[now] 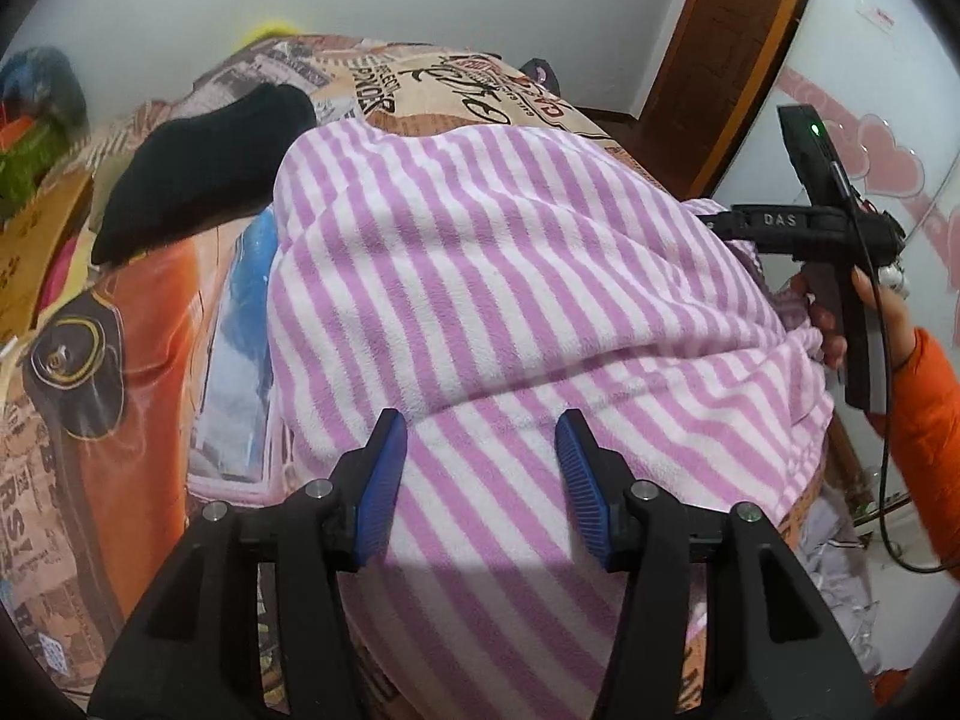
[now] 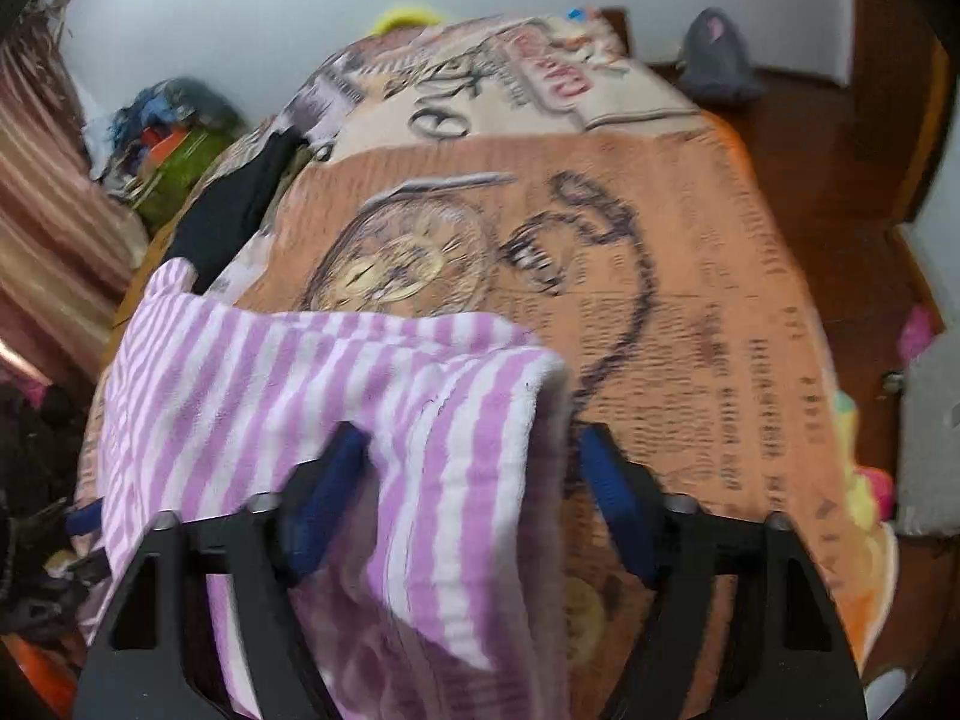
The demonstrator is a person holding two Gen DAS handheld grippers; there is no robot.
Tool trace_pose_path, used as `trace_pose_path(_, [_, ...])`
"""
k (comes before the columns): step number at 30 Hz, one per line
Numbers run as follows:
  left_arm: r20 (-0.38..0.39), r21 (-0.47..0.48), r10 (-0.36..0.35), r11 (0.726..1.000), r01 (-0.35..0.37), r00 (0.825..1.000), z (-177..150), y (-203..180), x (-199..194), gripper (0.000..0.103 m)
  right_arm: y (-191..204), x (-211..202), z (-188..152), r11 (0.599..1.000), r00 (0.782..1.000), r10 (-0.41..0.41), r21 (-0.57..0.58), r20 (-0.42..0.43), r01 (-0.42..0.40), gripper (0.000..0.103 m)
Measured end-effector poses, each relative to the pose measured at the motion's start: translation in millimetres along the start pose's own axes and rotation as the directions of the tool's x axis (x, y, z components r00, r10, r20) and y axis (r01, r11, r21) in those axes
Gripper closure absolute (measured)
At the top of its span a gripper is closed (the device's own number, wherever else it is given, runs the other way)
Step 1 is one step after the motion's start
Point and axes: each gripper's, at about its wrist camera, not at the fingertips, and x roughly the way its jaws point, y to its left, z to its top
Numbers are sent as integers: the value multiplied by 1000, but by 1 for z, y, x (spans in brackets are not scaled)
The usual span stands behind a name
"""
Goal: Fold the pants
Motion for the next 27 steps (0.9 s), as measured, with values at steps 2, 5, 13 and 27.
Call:
trace_pose_path(2, [4, -8, -14, 1000, 14, 1000, -1, 3, 0, 50, 6, -4, 0, 999, 1000, -7, -35, 18, 7, 59])
trace_pose_path(5, [1, -17, -24, 1000, 24, 1000, 1, 5, 1, 50, 15, -17, 0, 993, 995, -55, -97, 80, 62, 76])
trace_pose_path(13, [-1, -28, -17, 999, 17, 1000, 0, 4, -2, 50, 2, -14, 14, 983, 977, -154, -79, 145, 166, 78])
trace_pose_path(27, [-25, 14, -79, 997, 80, 997, 9, -41, -34, 50, 31, -112, -55, 983, 962, -134, -88, 238, 159, 52])
